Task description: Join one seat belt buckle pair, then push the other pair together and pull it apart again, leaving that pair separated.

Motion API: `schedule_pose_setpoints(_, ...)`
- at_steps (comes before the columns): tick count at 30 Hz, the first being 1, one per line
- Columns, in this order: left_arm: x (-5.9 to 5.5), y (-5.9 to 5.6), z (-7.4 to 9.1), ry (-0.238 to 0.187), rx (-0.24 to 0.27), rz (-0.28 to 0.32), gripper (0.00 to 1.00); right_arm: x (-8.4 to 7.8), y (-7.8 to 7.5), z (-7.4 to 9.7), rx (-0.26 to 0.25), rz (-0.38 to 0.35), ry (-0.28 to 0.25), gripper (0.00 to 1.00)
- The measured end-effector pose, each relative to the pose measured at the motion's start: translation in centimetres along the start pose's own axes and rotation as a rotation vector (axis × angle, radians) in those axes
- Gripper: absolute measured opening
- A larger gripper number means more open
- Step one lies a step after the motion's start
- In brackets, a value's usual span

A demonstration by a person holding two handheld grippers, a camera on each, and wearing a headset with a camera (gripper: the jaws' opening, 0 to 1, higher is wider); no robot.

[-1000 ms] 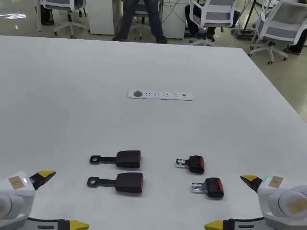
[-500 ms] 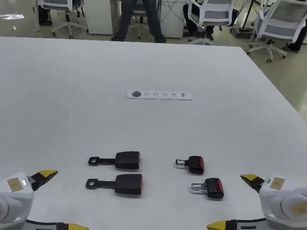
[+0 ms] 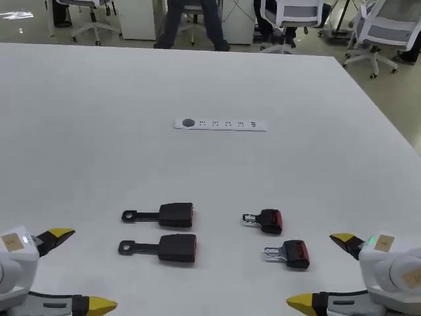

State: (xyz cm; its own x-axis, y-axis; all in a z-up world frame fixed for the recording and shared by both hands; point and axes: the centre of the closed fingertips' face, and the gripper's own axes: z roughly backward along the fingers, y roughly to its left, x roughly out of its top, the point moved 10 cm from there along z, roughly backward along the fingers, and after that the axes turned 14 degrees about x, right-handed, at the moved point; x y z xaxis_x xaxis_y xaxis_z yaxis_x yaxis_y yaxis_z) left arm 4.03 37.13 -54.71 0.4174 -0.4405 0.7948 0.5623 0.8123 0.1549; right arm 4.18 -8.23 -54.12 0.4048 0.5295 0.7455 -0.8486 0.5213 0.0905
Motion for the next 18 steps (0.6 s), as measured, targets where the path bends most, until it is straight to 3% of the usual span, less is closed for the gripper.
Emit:
schedule_pose_setpoints(5,-0.2,0.5,-0.1,0.007,0.002,0.013,0.99,-0.2,-0.2,0.0,0.002,0.011,0.038,0.9)
schedule_pose_setpoints(15,-0.5,0.9,0.1,0.024,0.014,-0.005,0.99,-0.4,-0.4,-0.1,0.005,0.003,0.034,0.89)
schedule_pose_setpoints(18,-0.6,1.4,0.3,0.023,0.044,-0.004,0.98,-0.4,-0.3,-0.3,0.014,0.003,0.032,0.86)
